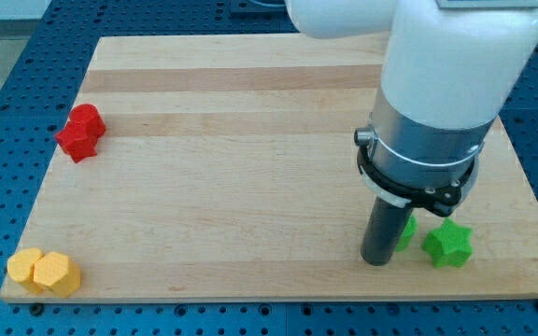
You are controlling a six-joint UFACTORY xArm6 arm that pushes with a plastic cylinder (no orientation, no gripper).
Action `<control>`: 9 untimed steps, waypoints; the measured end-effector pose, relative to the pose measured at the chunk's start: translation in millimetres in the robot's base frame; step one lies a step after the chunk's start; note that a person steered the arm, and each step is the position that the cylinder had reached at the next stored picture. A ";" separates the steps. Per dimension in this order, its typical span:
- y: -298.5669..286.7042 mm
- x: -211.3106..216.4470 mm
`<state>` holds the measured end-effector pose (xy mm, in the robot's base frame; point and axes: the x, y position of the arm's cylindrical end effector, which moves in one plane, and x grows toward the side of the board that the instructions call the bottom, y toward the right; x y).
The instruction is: Push the green circle into the green star
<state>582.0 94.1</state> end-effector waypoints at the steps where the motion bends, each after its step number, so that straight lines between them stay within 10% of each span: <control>1: -27.7 -12.2; 9: 20.9 -33.9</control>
<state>548.1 115.0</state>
